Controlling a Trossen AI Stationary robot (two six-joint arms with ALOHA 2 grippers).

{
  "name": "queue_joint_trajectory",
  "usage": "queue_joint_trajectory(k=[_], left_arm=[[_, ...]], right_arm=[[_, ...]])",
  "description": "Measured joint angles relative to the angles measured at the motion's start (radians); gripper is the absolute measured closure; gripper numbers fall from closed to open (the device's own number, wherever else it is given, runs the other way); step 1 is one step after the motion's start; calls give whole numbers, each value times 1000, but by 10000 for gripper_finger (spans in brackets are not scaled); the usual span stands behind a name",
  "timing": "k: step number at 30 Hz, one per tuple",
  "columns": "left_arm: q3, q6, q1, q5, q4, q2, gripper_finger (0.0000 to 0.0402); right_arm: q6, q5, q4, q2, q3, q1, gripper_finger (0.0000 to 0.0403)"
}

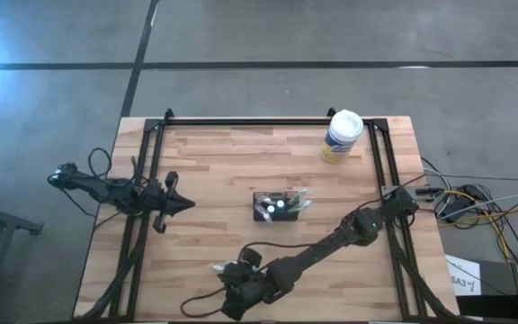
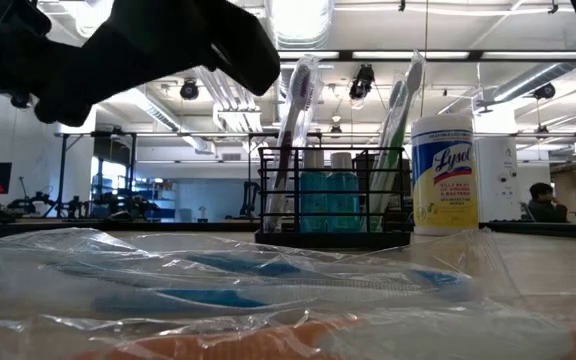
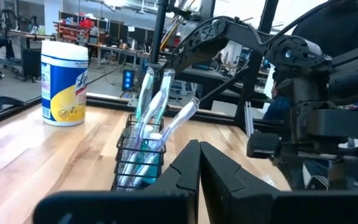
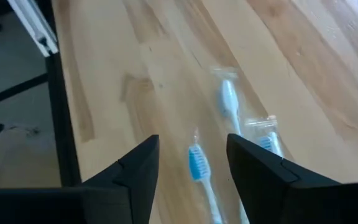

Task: Pick & Place toothbrushing station
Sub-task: Put the top blue toothbrush into the mesh organizer

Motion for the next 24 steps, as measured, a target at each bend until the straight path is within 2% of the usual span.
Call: queue_joint_trajectory(k=[5,13,18,24], left_arm=[[0,22,0,0,2,-1,390],[0,17,0,4,-23,-1,390],[1,20,0,4,-24,-1,390],[1,4,0,4,-25,-1,390]], right_arm=[[24,6,-45,1,-2,3,231],[129,28,-285,2,-9,9,232],[110,-8,-245,2,-56,5,232],[141,8,-244,3,-117,-5,232]])
